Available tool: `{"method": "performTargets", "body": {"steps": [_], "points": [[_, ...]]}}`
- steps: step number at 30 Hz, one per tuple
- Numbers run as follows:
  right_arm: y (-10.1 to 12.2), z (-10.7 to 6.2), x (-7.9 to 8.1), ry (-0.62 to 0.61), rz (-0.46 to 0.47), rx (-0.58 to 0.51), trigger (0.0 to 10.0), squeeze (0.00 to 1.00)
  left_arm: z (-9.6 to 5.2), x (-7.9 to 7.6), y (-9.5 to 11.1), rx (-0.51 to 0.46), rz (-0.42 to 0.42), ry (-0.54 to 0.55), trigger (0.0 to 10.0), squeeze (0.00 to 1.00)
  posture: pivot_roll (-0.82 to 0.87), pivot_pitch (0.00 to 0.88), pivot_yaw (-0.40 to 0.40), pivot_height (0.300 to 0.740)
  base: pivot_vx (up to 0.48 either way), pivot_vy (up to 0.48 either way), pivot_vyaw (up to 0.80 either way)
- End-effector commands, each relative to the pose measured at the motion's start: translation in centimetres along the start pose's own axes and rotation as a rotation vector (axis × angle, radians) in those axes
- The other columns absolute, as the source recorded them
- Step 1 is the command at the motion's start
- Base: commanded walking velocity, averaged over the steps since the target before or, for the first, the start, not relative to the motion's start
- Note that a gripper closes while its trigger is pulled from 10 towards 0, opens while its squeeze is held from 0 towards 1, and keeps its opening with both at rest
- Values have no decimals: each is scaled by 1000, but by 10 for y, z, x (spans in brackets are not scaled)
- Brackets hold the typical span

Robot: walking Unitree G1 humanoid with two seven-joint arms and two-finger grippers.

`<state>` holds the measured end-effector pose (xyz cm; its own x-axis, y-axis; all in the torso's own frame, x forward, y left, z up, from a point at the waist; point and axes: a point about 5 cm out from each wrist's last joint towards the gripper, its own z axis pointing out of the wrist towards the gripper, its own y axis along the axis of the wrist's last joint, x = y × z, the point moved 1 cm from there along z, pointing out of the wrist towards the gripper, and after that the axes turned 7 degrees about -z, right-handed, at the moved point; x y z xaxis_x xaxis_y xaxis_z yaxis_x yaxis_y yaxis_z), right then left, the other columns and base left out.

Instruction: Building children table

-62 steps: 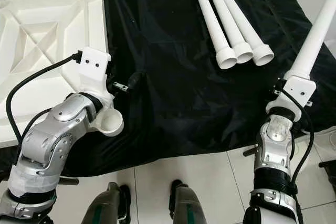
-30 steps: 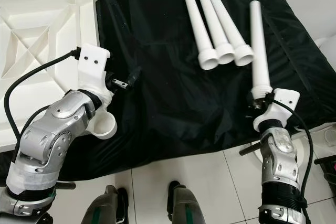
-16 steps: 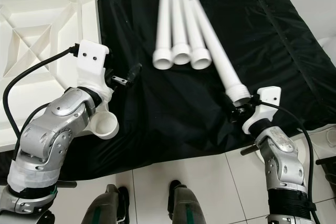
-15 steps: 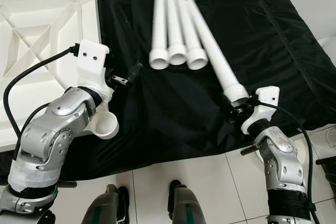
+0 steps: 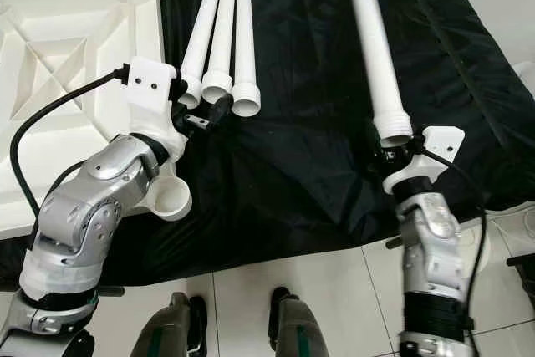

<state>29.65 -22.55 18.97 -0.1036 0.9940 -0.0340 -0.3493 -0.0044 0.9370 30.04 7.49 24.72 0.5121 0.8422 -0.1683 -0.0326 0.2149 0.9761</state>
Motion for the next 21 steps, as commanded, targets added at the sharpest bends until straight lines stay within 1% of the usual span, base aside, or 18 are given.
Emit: {"method": "performTargets", "body": {"steps": [1,2,3,4,5,6,9,10,11,12,13,14,15,17,18,20,21], "points": [[12,1,24,88,34,-64,10000,0,0,-13,2,12,-64,-207,10000,1000,-19,192,50,740,0,0,0],[14,0,40,154,55,-71,10000,0,-2,-16,4,11,-124,-263,10000,1000,-20,182,56,740,0,0,0],[14,0,40,154,55,-71,10000,0,-2,-16,4,11,-124,-263,10000,1000,-20,182,56,740,0,0,0],[15,-1,54,216,60,-73,10000,0,-5,-20,7,13,-171,-326,10000,1000,-20,176,62,740,0,0,0],[15,-1,54,216,60,-73,10000,0,-5,-20,7,13,-171,-326,10000,1000,-20,176,62,740,0,0,0],[15,-1,58,238,59,-77,10000,0,-5,-23,8,24,-188,-364,10000,1000,-23,157,68,740,0,0,0],[15,0,61,255,61,-80,10000,0,-5,-25,10,34,-199,-390,10000,1000,-24,152,68,740,0,0,0],[15,1,64,272,57,-83,10000,0,-2,-27,11,52,-210,-408,10000,1000,-23,142,69,740,0,0,0],[15,3,67,283,47,-85,10000,0,2,-29,11,72,-205,-417,10000,831,-26,127,61,740,0,0,0],[14,4,69,289,36,-86,10000,0,6,-30,12,86,-193,-413,10000,533,-26,127,61,740,0,0,0],[14,4,69,289,36,-86,10000,0,6,-30,12,86,-193,-413,10000,533,-26,127,61,740,0,0,0],[14,6,71,293,26,-87,10000,0,10,-31,13,105,-197,-406,10000,0,-33,120,58,740,0,0,0],[14,7,72,288,19,-90,10000,0,14,-31,15,117,-209,-407,10000,0,-38,114,60,740,0,0,0],[16,10,76,278,-13,-108,10000,0,23,-30,19,152,-281,-418,10000,0,-37,101,63,740,0,0,0],[16,10,76,278,-13,-108,10000,0,23,-30,19,152,-281,-418,10000,0,-37,101,63,740,0,0,0],[18,10,78,273,-24,-115,10000,0,26,-31,22,177,-319,-442,10000,0,-41,90,66,740,0,0,0],[18,10,78,273,-24,-115,10000,0,26,-31,22,177,-319,-442,10000,0,-41,90,66,740,0,0,0]]}}
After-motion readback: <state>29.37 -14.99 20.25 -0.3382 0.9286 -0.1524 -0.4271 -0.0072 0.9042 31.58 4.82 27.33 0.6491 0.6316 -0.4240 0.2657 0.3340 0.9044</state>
